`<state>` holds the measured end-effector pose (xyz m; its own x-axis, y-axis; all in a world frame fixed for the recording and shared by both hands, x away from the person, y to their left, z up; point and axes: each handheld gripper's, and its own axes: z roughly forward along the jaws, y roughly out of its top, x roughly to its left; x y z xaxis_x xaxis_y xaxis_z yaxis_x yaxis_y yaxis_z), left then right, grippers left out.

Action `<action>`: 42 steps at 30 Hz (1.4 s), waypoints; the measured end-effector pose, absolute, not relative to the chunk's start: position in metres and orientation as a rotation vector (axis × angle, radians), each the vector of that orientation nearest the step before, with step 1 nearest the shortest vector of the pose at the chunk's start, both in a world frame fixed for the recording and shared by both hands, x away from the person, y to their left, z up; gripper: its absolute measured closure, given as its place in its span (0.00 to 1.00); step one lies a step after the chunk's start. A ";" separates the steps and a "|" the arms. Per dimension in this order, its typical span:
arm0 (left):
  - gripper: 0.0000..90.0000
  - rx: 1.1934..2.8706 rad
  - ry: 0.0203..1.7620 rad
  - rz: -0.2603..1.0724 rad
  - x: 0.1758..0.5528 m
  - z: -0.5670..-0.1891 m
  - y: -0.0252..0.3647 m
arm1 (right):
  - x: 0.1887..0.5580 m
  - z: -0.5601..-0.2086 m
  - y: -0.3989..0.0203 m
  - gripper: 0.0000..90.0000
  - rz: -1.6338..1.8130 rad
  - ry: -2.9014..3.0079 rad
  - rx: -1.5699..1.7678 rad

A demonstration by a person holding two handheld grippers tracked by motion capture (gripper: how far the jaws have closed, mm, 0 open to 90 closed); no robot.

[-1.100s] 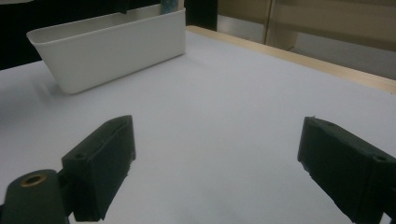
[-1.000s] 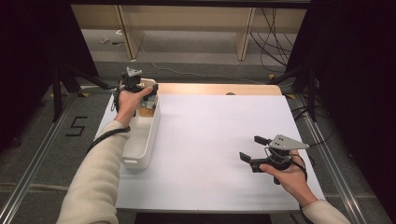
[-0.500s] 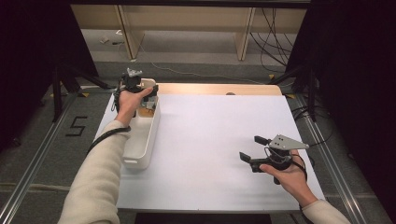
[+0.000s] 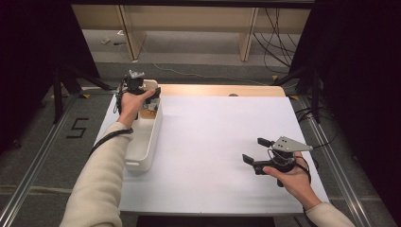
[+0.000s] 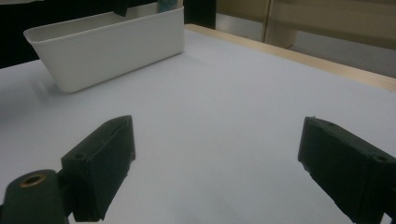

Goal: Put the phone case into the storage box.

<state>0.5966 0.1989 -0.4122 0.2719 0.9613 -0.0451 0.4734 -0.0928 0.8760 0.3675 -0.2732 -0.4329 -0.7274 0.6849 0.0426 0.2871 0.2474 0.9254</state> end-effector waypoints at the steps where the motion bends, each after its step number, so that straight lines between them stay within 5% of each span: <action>1: 0.01 1.704 1.325 0.733 0.597 -0.412 0.199 | 0.367 -0.433 -0.273 0.13 1.471 2.157 0.893; 42: 0.00 1.674 1.262 0.800 0.593 -0.381 0.191 | 0.368 -0.433 -0.273 0.13 1.473 2.157 0.895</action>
<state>0.5927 0.1910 -0.3809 0.2801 0.9599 -0.0081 0.4022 -0.1097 0.9090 0.3676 -0.2726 -0.4332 -0.7261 0.6863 0.0432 0.2899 0.2485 0.9242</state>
